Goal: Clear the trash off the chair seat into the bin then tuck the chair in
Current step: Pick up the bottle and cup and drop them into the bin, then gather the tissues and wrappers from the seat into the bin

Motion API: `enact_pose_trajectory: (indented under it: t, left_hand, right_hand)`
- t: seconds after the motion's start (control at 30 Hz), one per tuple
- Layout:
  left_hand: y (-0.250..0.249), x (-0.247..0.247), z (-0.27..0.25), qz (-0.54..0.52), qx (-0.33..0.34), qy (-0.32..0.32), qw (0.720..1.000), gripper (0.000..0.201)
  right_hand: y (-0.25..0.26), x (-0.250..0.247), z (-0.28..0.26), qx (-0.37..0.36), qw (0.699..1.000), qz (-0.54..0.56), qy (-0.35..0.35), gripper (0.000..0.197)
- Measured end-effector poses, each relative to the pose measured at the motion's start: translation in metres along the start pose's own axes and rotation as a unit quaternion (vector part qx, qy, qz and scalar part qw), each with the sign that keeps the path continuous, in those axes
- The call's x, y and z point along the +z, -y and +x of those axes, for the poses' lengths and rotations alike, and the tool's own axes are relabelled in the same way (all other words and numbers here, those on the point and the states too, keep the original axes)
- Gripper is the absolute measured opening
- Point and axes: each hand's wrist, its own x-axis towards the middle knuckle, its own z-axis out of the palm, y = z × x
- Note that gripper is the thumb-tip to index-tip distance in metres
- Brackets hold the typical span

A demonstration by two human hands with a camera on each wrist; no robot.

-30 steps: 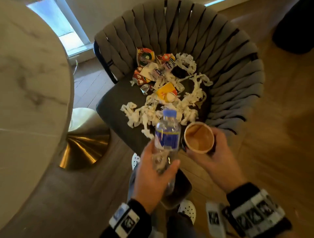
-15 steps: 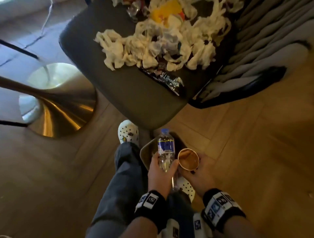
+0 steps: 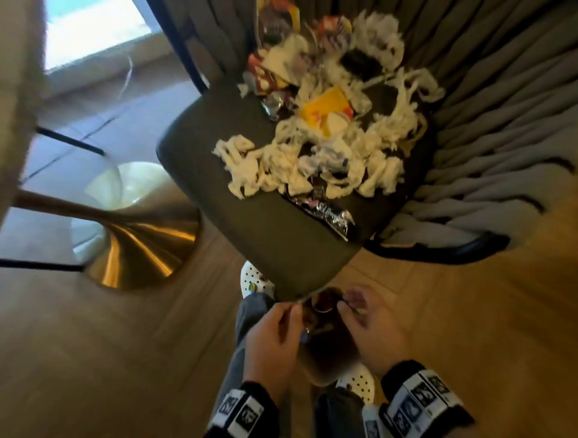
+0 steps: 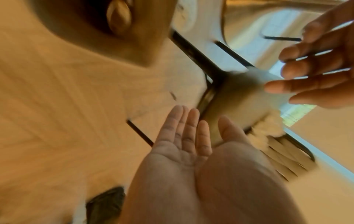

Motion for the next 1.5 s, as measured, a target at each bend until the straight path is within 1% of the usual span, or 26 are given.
enact_pose_trajectory:
  t: [0.07,0.13,0.17,0.2,0.23,0.3,0.37,0.43,0.47,0.53,0.63,0.7,0.77,0.87,0.9,0.97,1.0,1.07,1.1,1.13,1.2,1.23,1.3,1.37,1.43,1.5]
  left_hand:
    - [-0.038,-0.032,0.021,0.026,0.081,-0.047,0.995,0.011]
    - [-0.071,-0.058,0.06,0.078,0.162,-0.119,0.977,0.021]
    - [-0.086,-0.068,0.082,0.108,0.176,-0.15,0.967,0.033]
    - [-0.099,-0.077,0.106,0.142,0.168,-0.166,0.961,0.048]
    - [-0.113,-0.084,0.128,0.17,0.144,-0.162,0.961,0.063]
    - [-0.136,-0.091,0.165,0.213,0.087,-0.113,0.967,0.084]
    - [-0.15,-0.089,0.189,0.263,0.075,-0.064,0.96,0.092]
    - [-0.156,-0.08,0.2,0.293,0.075,-0.028,0.953,0.093]
    - [-0.157,-0.075,0.202,0.302,0.07,-0.015,0.95,0.09]
    - [-0.157,-0.066,0.205,0.33,0.061,-0.01,0.942,0.075]
    - [-0.156,-0.067,0.212,0.355,0.07,-0.032,0.932,0.056]
    - [-0.156,-0.073,0.218,0.336,0.079,-0.033,0.938,0.054]
    - [-0.159,-0.082,0.224,0.302,0.081,-0.038,0.949,0.053]
    - [-0.166,-0.094,0.228,0.234,0.083,-0.063,0.967,0.06]
    - [-0.169,-0.097,0.229,0.207,0.089,-0.074,0.972,0.064]
    - [-0.172,-0.101,0.23,0.168,0.105,-0.09,0.976,0.07]
    - [-0.174,-0.102,0.231,0.163,0.113,-0.097,0.975,0.065]
    - [-0.176,-0.101,0.236,0.161,0.111,-0.111,0.974,0.048]
    - [-0.177,-0.099,0.238,0.159,0.102,-0.114,0.975,0.043]
    - [-0.177,-0.098,0.239,0.16,0.091,-0.114,0.976,0.041]
    - [-0.179,-0.095,0.242,0.17,0.063,-0.109,0.977,0.045]
    - [-0.179,-0.094,0.244,0.179,0.044,-0.101,0.978,0.049]
    - [-0.18,-0.092,0.246,0.213,0.023,-0.071,0.974,0.064]
    - [-0.179,-0.088,0.247,0.289,0.037,-0.044,0.955,0.076]
    - [-0.176,-0.085,0.249,0.358,0.064,-0.031,0.931,0.067]
    - [-0.174,-0.088,0.252,0.368,0.081,-0.026,0.926,0.054]
  right_hand:
    - [0.059,-0.007,0.016,-0.096,0.989,-0.09,-0.064,0.036]
    - [0.104,-0.006,0.046,-0.177,0.951,-0.222,-0.122,0.048]
    - [0.121,-0.004,0.063,-0.186,0.931,-0.286,-0.13,0.054]
    - [0.132,-0.002,0.081,-0.18,0.912,-0.346,-0.129,0.057]
    - [0.138,0.001,0.097,-0.162,0.897,-0.396,-0.115,0.057]
    - [0.144,0.004,0.118,-0.135,0.888,-0.432,-0.084,0.048]
    - [0.143,0.002,0.124,-0.146,0.898,-0.407,-0.08,0.031]
    - [0.141,-0.003,0.119,-0.166,0.898,-0.393,-0.109,0.021]
    - [0.14,-0.007,0.115,-0.162,0.898,-0.389,-0.129,0.024]
    - [0.144,-0.011,0.108,-0.136,0.902,-0.383,-0.146,0.042]
    - [0.15,-0.011,0.118,-0.1,0.898,-0.42,-0.087,0.064]
    - [0.154,-0.011,0.129,-0.074,0.895,-0.437,-0.05,0.062]
    - [0.154,-0.014,0.135,-0.072,0.902,-0.425,-0.028,0.051]
    - [0.164,-0.023,0.13,-0.075,0.953,-0.286,-0.07,0.035]
    - [0.172,-0.027,0.125,-0.065,0.968,-0.224,-0.09,0.037]
    - [0.189,-0.035,0.114,-0.06,0.981,-0.118,-0.139,0.046]
    - [0.196,-0.039,0.111,-0.066,0.977,-0.106,-0.174,0.047]
    - [0.2,-0.048,0.115,-0.069,0.948,-0.183,-0.253,0.042]
    - [0.197,-0.052,0.123,-0.045,0.93,-0.225,-0.285,0.041]
    - [0.194,-0.054,0.135,0.001,0.919,-0.248,-0.306,0.04]
    - [0.188,-0.053,0.159,0.076,0.919,-0.234,-0.307,0.043]
    - [0.184,-0.048,0.169,0.087,0.925,-0.224,-0.293,0.048]
    - [0.173,-0.036,0.181,0.086,0.929,-0.247,-0.26,0.059]
    - [0.166,-0.027,0.186,0.081,0.925,-0.266,-0.258,0.062]
    - [0.163,-0.029,0.186,0.071,0.928,-0.244,-0.272,0.055]
    - [0.165,-0.036,0.183,0.037,0.947,-0.169,-0.27,0.044]
